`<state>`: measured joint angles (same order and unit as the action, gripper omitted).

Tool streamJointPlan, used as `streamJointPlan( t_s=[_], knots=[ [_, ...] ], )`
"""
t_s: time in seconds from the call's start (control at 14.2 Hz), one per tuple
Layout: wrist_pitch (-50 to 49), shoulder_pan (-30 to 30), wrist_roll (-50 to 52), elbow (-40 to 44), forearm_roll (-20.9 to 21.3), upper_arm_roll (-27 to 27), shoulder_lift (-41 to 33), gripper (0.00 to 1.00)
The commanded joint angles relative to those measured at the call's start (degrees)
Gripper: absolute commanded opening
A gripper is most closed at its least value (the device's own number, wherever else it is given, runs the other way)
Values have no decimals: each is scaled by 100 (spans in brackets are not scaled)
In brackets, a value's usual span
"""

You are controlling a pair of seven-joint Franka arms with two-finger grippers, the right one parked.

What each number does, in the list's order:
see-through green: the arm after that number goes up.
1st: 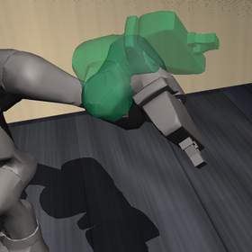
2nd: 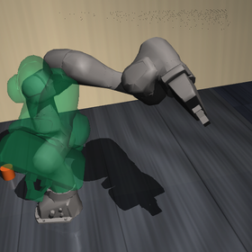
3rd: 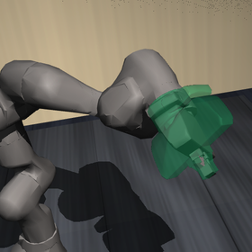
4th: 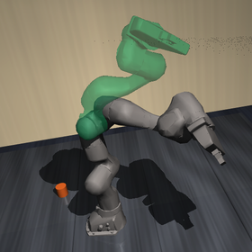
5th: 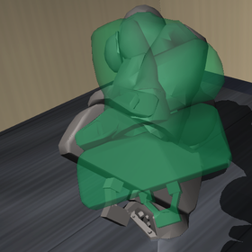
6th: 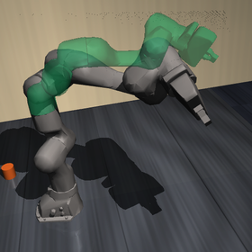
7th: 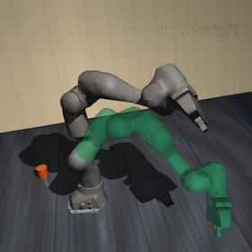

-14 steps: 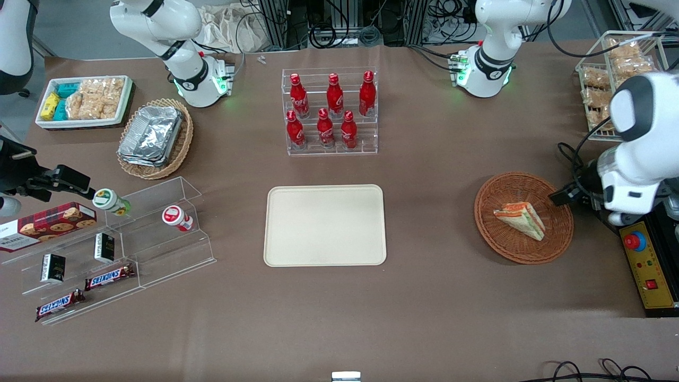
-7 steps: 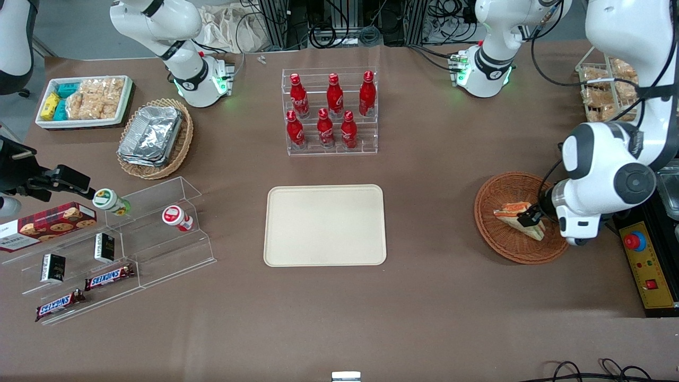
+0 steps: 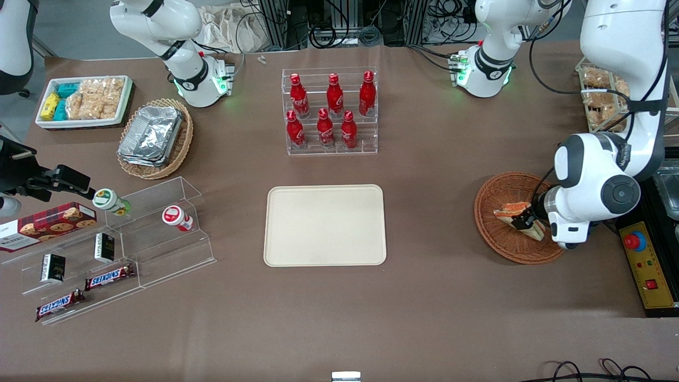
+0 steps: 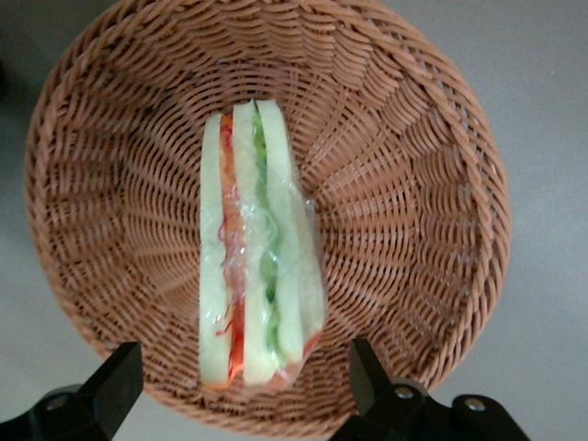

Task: Place sandwich from basket to tray
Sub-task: 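Lower the left gripper and grasp the wrapped sandwich upright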

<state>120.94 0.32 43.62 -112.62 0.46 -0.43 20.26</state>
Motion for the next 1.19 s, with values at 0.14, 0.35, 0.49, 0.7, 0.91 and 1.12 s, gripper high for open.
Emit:
streamJointPlan(
  t_s=[0.14,0.35,0.49,0.7,0.91,1.12],
  knots=[
    [465,-41,111,-269,50,8,109,100],
    [474,-41,111,-269,50,8,144,80],
    [474,-41,137,-252,42,17,171,30],
    [430,-41,138,-261,42,17,118,0],
    [-139,-41,200,-77,24,8,-258,0],
    [-1550,38,77,484,24,-88,-873,0]
  ],
)
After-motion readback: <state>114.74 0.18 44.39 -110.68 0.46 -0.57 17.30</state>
